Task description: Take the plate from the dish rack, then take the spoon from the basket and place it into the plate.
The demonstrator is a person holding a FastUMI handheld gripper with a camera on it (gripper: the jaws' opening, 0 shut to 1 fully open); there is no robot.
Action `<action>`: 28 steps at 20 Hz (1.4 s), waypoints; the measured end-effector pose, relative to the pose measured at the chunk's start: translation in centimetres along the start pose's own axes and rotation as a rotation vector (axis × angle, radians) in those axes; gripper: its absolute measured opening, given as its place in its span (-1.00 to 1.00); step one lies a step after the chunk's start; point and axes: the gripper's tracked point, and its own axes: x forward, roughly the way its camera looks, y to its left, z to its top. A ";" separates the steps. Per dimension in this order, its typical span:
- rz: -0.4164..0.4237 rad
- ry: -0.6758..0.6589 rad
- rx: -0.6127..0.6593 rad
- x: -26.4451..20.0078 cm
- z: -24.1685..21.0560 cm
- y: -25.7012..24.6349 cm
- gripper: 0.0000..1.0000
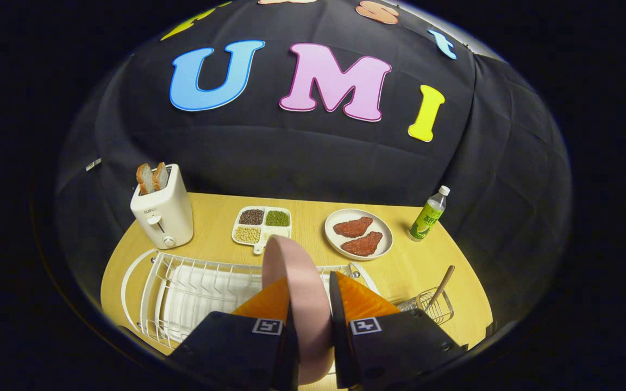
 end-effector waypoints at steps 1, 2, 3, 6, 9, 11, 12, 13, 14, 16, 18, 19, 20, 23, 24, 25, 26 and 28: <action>0.015 0.013 0.018 -0.1 -0.2 -0.1 -0.43; 0.016 0.015 0.023 -0.3 -0.2 -0.5 -0.44; 0.018 0.015 0.019 -0.3 -0.2 -1.1 -0.44; 0.068 0.028 0.065 -1.3 -0.7 -2.0 -0.45; 0.118 0.025 0.118 -3.4 -0.6 -4.2 -0.45; 0.174 0.009 0.144 -5.3 -0.7 -5.6 -0.45; 0.193 0.003 0.155 -6.2 -1.0 -6.6 -0.45; 0.206 -0.001 0.164 -7.2 -1.4 -7.7 -0.45; 0.220 -0.003 0.174 -8.0 -1.8 -8.8 -0.45; 0.254 0.017 0.191 -9.4 -3.5 -10.8 -0.45; 0.290 0.049 0.207 -10.5 -5.7 -12.7 -0.45; 0.307 0.068 0.215 -10.9 -7.1 -13.7 -0.45; 0.330 0.095 0.220 -11.2 -8.8 -14.5 -0.45; 0.411 0.191 0.256 -12.2 -13.4 -16.6 -0.45; 0.443 0.218 0.268 -12.6 -14.4 -17.2 -0.45; 0.456 0.247 0.264 -12.5 -15.6 -18.1 -0.45; 0.462 0.276 0.249 -12.2 -17.0 -19.1 -0.45; 0.496 0.312 0.227 -11.7 -18.8 -20.3 -0.45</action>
